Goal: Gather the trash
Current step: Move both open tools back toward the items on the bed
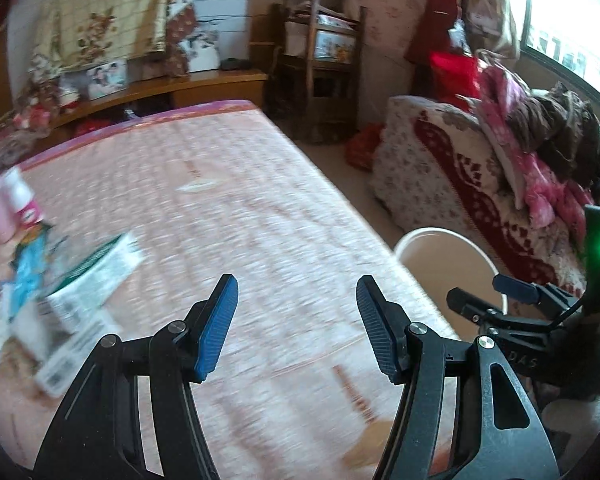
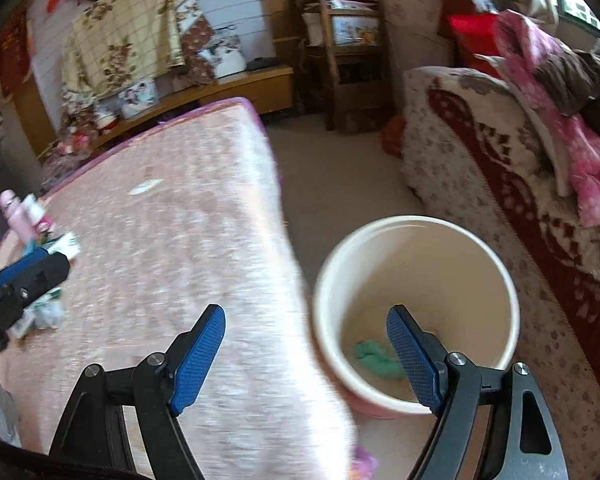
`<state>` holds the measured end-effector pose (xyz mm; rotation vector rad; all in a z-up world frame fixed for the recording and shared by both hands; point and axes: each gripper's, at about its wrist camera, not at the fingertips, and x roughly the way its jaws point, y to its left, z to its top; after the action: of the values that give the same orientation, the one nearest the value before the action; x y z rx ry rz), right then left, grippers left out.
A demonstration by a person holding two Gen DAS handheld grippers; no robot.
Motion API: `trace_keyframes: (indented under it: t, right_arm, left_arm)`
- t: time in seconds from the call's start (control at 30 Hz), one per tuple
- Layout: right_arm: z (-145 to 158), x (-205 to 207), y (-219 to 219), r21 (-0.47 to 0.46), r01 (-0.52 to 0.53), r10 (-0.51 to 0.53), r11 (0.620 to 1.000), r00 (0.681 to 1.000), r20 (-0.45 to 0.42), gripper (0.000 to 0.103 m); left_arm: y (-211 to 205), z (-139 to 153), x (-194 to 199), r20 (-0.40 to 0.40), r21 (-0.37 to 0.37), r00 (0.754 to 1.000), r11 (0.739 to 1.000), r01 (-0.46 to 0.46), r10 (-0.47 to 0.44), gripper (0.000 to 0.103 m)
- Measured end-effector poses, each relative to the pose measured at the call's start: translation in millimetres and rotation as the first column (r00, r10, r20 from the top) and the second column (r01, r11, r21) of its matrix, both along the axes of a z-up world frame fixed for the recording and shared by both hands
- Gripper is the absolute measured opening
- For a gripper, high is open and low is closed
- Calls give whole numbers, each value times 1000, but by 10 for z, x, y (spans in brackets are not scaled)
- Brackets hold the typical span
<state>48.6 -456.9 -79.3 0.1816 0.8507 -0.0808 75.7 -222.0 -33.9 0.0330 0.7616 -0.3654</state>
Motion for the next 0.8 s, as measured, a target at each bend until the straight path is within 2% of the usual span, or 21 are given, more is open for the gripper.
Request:
trace_keyframes:
  t: [0.27, 0.47, 0.6, 0.8]
  right_arm:
    - [51, 155, 882, 0, -161, 161, 987, 987, -1, 81]
    - [36, 246, 1459, -5, -251, 251, 968, 968, -14, 81]
    - [49, 307, 1745, -10, -298, 297, 955, 955, -20, 81]
    - [90, 388, 2080, -4, -360, 360, 933, 933, -18, 81]
  left_arm:
    - [875, 65, -144, 0, -9, 990, 990, -140, 140, 60]
    - [1531, 88, -232, 4, -8, 970, 970, -245, 245, 60]
    - [1962, 47, -254, -11, 5, 950, 950, -311, 311, 60]
    - [2665, -70, -173, -52, 8, 904, 905, -424, 424, 60]
